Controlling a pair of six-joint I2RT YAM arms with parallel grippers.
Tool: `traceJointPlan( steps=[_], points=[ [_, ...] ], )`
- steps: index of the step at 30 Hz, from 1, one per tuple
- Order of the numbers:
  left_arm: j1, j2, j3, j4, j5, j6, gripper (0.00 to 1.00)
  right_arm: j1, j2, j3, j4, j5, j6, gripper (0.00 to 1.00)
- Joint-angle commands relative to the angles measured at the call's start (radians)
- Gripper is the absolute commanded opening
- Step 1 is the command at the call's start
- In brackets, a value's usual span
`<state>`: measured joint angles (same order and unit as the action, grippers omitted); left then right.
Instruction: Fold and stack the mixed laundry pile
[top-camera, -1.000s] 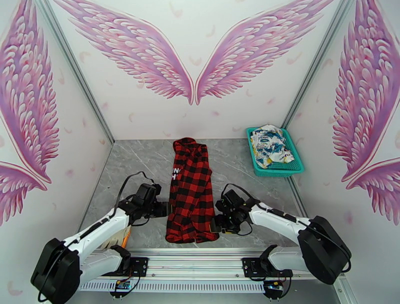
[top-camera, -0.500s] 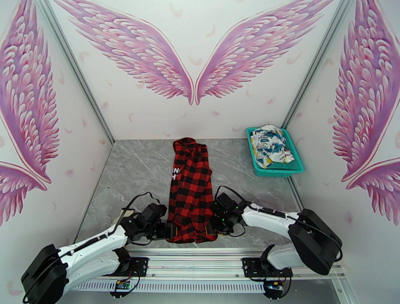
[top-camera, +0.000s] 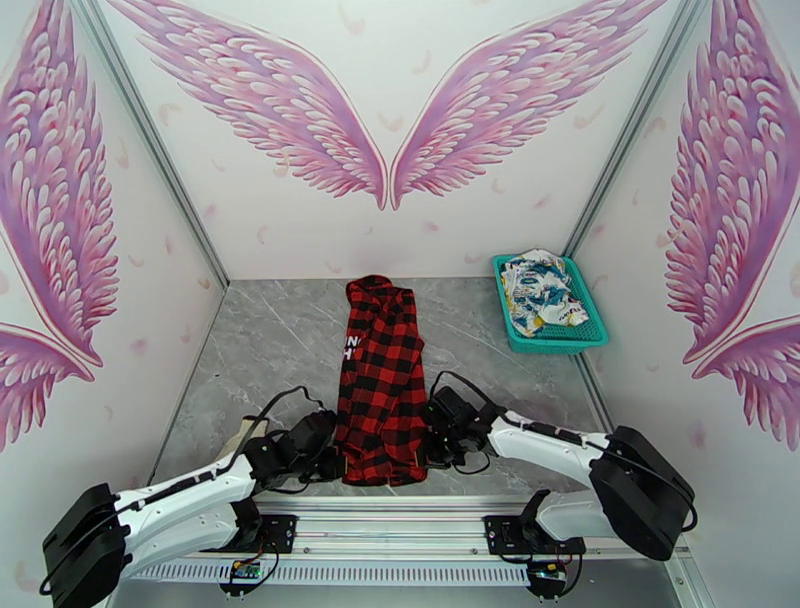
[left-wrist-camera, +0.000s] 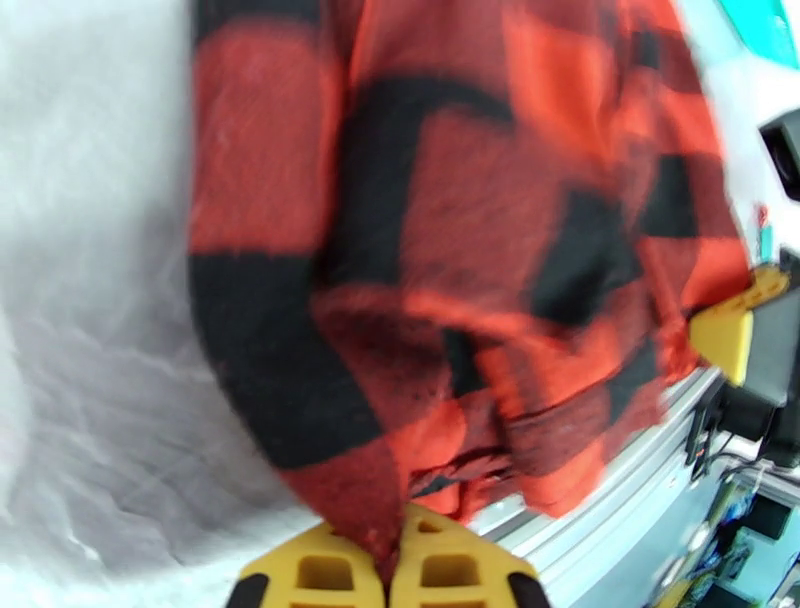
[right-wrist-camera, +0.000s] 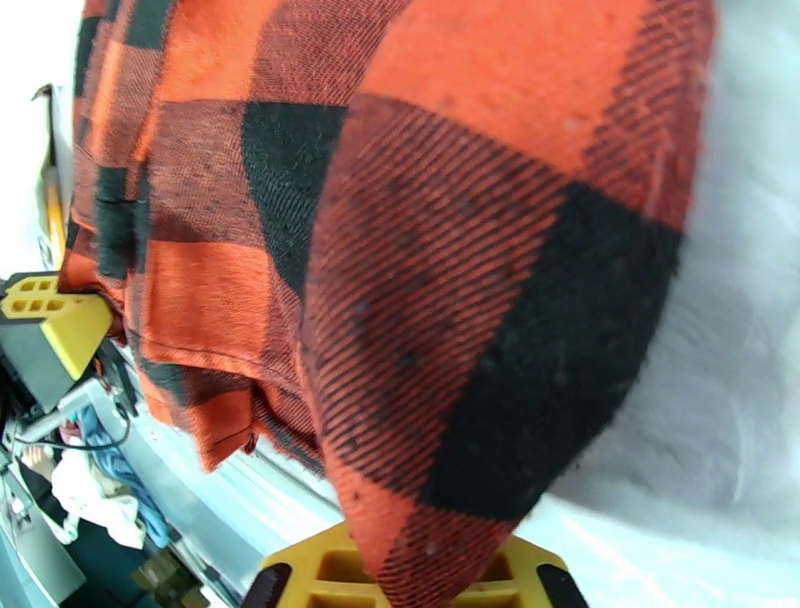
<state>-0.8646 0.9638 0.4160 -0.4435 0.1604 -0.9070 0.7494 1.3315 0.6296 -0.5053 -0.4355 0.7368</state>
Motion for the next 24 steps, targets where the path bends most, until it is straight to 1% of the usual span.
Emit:
traceJointPlan(
  steps=[1, 4, 6, 11, 15, 18, 24],
  points=[
    [0.007, -0.029, 0.1, -0.058, -0.076, 0.049, 0.0, 0.01, -0.039, 0.086, -0.081, 0.048, 0.027, 0.04],
    [0.016, -0.032, 0.19, -0.088, -0.135, 0.09, 0.0, 0.009, -0.052, 0.175, -0.152, 0.09, 0.023, 0.01],
    [0.041, -0.012, 0.256, -0.099, -0.153, 0.121, 0.0, 0.001, -0.047, 0.238, -0.187, 0.12, 0.019, 0.01],
    [0.151, 0.085, 0.384, -0.073, -0.114, 0.176, 0.0, -0.038, 0.025, 0.405, -0.21, 0.141, 0.0, 0.0],
    [0.242, 0.199, 0.494, -0.038, -0.076, 0.224, 0.0, -0.08, 0.104, 0.556, -0.226, 0.162, -0.031, 0.0],
    [0.292, 0.289, 0.569, 0.008, -0.052, 0.252, 0.0, -0.13, 0.184, 0.652, -0.234, 0.178, -0.063, 0.0],
    [0.38, 0.447, 0.675, 0.086, -0.026, 0.291, 0.0, -0.23, 0.362, 0.786, -0.173, 0.119, -0.083, 0.0]
  ],
)
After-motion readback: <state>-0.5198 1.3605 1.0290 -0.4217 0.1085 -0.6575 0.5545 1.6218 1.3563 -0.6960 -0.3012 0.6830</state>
